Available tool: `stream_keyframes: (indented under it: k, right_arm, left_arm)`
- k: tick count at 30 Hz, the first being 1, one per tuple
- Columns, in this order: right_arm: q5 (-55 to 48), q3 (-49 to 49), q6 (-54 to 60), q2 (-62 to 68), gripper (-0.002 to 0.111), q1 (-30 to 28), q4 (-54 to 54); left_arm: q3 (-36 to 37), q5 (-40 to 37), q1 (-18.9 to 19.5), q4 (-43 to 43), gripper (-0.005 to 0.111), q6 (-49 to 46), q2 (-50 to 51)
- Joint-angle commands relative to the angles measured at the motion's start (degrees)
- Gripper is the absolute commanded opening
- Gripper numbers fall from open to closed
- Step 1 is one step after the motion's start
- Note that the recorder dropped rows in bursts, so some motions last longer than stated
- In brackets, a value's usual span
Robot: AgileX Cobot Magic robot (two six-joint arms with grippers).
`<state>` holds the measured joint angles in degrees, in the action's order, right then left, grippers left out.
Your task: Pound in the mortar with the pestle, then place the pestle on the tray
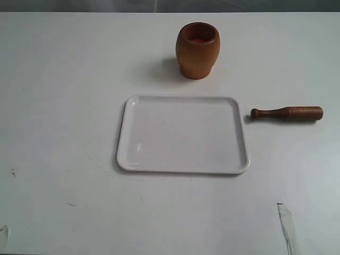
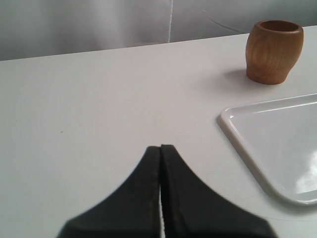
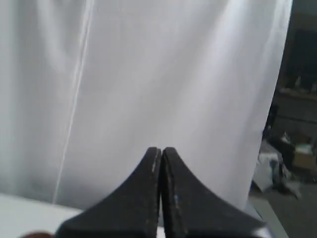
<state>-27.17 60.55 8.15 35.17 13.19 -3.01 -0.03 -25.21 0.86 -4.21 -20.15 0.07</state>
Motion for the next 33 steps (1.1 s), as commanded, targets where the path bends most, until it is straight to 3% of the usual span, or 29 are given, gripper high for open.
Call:
stream_keyframes:
  k: [1, 5, 11, 17, 33]
  right_arm:
    - [-17.3, 11.4, 12.1, 13.3, 0.000, -0.2, 4.8]
    - [-28.0, 20.0, 20.6, 25.3, 0.000, -0.2, 10.7]
    - [-39.1, 24.6, 32.0, 41.8, 0.000, 2.1, 15.9]
    - [-39.9, 24.6, 39.9, 53.9, 0.000, 5.0, 14.1]
    - [-42.8, 24.6, 40.2, 72.9, 0.002, 5.7, 12.1]
  left_arm:
    - [0.0, 0.2, -0.4, 0.4, 0.000, 0.5, -0.1]
    - [0.0, 0.2, -0.4, 0.4, 0.000, 0.5, -0.1]
    - [0.0, 0.2, -0.4, 0.4, 0.000, 0.5, -0.1]
    - [0.0, 0.2, -0.4, 0.4, 0.000, 0.5, -0.1]
    - [0.0, 0.2, -0.4, 0.4, 0.000, 0.5, -0.1]
